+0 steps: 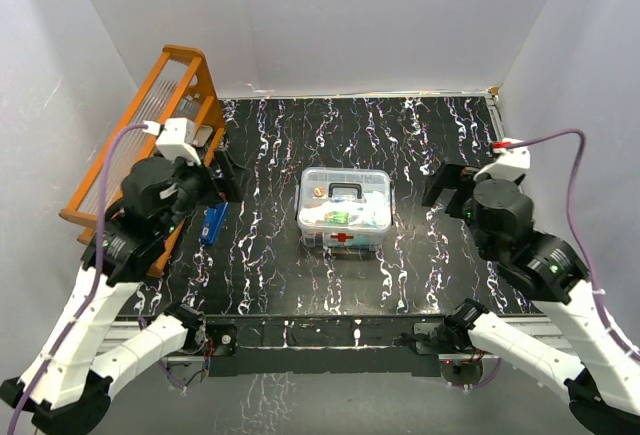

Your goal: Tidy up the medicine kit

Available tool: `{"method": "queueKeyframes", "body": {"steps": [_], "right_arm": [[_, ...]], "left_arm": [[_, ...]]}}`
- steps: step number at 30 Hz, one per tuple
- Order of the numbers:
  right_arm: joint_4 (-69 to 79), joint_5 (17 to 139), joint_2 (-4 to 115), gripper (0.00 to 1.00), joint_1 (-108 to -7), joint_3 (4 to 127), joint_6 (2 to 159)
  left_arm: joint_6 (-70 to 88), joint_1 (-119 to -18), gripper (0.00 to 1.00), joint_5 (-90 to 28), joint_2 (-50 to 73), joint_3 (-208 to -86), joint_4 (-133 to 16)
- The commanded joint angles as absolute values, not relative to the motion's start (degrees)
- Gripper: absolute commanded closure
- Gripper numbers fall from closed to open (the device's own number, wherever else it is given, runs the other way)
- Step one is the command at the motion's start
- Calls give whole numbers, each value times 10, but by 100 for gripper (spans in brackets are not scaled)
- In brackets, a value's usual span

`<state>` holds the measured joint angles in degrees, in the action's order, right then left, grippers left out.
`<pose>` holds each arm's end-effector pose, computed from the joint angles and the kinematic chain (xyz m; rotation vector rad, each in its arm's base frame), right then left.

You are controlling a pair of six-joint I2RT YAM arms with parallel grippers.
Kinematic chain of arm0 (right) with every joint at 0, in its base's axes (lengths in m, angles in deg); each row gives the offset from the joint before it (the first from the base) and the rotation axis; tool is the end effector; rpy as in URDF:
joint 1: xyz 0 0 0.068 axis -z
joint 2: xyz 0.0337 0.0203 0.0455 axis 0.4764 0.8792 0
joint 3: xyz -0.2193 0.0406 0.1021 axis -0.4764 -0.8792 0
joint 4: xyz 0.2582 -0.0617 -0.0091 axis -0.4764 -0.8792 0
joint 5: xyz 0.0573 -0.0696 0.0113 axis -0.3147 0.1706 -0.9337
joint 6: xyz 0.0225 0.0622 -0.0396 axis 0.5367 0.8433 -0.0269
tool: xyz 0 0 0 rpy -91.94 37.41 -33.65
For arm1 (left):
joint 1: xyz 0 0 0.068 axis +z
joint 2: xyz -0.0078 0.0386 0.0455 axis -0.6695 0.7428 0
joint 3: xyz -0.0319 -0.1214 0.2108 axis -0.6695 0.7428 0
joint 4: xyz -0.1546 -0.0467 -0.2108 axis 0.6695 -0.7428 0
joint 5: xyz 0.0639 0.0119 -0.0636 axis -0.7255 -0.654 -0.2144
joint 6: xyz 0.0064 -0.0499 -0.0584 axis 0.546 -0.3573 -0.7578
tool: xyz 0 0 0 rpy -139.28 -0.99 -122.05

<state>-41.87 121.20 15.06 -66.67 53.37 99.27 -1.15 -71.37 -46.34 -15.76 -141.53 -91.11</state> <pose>0.1527 0.0716 0.3661 0.1808 1.9093 0.1297 0.1908 -0.0978 0.3983 0.0248 1.7999 -0.5329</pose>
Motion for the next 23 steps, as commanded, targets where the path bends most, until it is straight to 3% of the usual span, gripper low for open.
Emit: {"method": "queueKeyframes", "body": {"steps": [1, 23], "right_arm": [[-440, 1252, 124, 2, -666, 584, 974], [-459, 1254, 68, 2, -666, 628, 985]], "left_arm": [[14, -712, 1, -517, -186, -1458, -969], [-10, -712, 1, -502, -292, -1493, -1045]]}}
